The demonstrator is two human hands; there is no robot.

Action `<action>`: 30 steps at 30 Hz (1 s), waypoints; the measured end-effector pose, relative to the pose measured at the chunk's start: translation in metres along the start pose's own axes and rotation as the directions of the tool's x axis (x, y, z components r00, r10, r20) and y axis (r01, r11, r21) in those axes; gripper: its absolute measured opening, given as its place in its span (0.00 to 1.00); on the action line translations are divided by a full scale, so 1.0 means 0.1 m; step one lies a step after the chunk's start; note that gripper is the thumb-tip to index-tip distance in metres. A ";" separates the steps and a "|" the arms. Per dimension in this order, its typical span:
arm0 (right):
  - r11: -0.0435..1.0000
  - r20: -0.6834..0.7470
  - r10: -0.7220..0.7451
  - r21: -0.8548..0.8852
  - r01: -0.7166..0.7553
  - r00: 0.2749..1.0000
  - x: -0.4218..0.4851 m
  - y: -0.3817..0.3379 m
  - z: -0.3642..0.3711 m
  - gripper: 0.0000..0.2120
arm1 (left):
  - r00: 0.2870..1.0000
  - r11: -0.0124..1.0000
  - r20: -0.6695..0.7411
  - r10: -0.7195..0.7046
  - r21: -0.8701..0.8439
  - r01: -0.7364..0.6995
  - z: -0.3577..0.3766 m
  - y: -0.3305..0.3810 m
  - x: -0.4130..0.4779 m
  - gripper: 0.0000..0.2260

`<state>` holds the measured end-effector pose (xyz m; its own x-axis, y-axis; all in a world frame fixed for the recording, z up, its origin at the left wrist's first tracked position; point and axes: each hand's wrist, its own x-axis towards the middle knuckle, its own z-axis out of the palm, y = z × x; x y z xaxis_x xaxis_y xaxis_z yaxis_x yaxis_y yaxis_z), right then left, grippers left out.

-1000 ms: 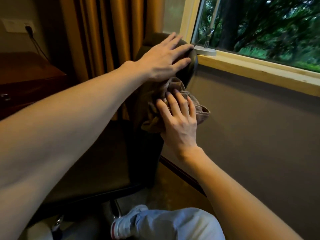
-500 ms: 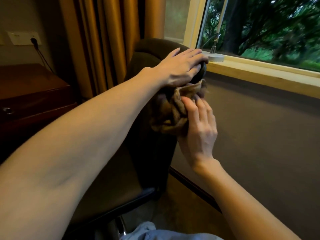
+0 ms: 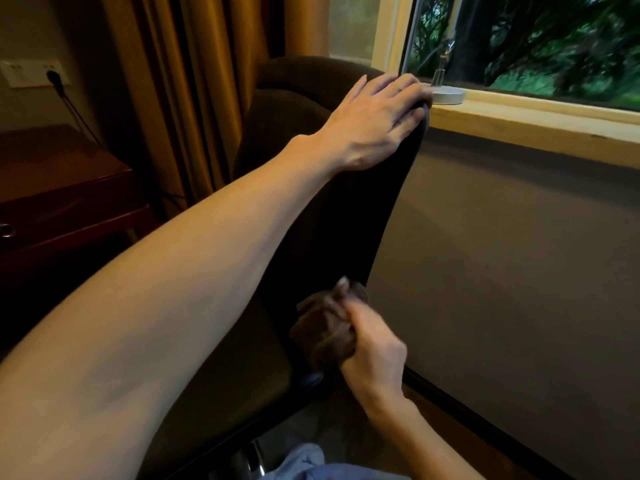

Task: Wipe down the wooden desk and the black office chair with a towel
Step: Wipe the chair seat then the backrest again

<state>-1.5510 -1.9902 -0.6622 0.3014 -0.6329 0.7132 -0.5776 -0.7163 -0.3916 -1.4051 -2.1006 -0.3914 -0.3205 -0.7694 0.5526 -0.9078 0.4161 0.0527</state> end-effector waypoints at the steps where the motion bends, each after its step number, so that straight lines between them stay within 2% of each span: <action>1: 0.997 -0.128 0.013 0.072 -0.004 0.992 0.14 -0.11 -0.08 0.21 | 1.000 1.000 -0.009 0.003 -0.015 -0.003 0.01 0.00 -0.01 0.19; 3: 0.989 -0.345 0.031 0.147 0.021 0.938 0.49 -0.33 -0.19 0.19 | 1.000 1.000 -0.031 0.008 -0.027 -0.008 0.02 0.00 -0.04 0.19; 5: 0.993 -0.408 0.043 0.115 0.005 0.912 0.75 -0.45 -0.16 0.22 | 0.999 1.000 -0.038 0.013 -0.014 -0.013 0.02 0.00 -0.07 0.19; 6: 0.999 -0.399 0.008 0.038 0.007 0.917 0.79 -0.45 -0.09 0.24 | 0.999 1.000 -0.037 0.020 -0.001 -0.020 0.02 0.01 -0.07 0.19; 8: 0.985 -0.302 -0.108 -0.160 0.061 0.947 0.62 -0.40 0.19 0.21 | 0.999 0.999 -0.023 0.029 0.038 -0.028 0.02 0.00 -0.06 0.20; 9: 0.974 -0.226 -0.121 -0.216 0.072 0.966 0.42 -0.37 0.35 0.21 | 1.000 0.998 -0.013 0.023 0.060 -0.022 0.03 -0.01 -0.06 0.20; 12: 0.964 0.013 0.010 -0.266 -0.006 1.000 -0.10 -0.23 0.63 0.34 | 1.000 0.992 -0.006 0.012 0.124 -0.012 0.05 -0.02 -0.01 0.21; 15: 0.959 0.218 0.067 -0.283 -0.002 0.974 -0.28 -0.02 0.57 0.43 | 1.000 0.989 -0.021 -0.011 0.147 0.014 0.11 -0.02 0.03 0.23; 18: 0.963 0.381 0.036 -0.262 0.070 0.924 -0.26 0.11 0.36 0.39 | 0.998 0.990 -0.015 -0.065 0.127 0.067 0.14 0.05 0.03 0.24; 20: 0.974 0.313 0.006 -0.218 0.065 0.950 -0.22 0.11 0.19 0.36 | 0.996 0.987 -0.009 -0.093 0.128 0.093 0.12 0.11 0.00 0.27; 22: 0.990 0.066 -0.039 -0.130 0.047 0.997 -0.17 0.03 0.08 0.30 | 0.995 0.985 0.004 -0.097 0.143 0.096 0.09 0.14 -0.07 0.32; 24: 0.997 -0.165 -0.075 -0.041 0.069 0.984 -0.06 -0.14 0.02 0.25 | 0.997 0.986 0.007 -0.077 0.152 0.076 0.08 0.17 -0.13 0.36; 25: 0.997 -0.214 -0.071 -0.019 0.068 0.974 0.00 -0.21 0.04 0.25 | 0.998 0.986 -0.004 -0.066 0.155 0.066 0.09 0.19 -0.16 0.38; 26: 0.998 -0.220 -0.070 -0.019 0.067 0.973 0.07 -0.24 0.10 0.25 | 0.999 0.986 -0.020 -0.045 0.157 0.047 0.10 0.21 -0.16 0.39; 30: 0.973 -0.080 -0.186 -0.155 0.172 0.979 -0.13 -0.17 0.63 0.20 | 0.999 0.985 -0.039 0.032 0.168 -0.025 0.06 0.13 -0.22 0.42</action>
<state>-1.4974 -1.9878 -0.7016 0.3422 -0.4632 0.8176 -0.6278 -0.7601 -0.1678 -1.4115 -2.0808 -0.4078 -0.3386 -0.7359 0.5864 -0.9320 0.3478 -0.1018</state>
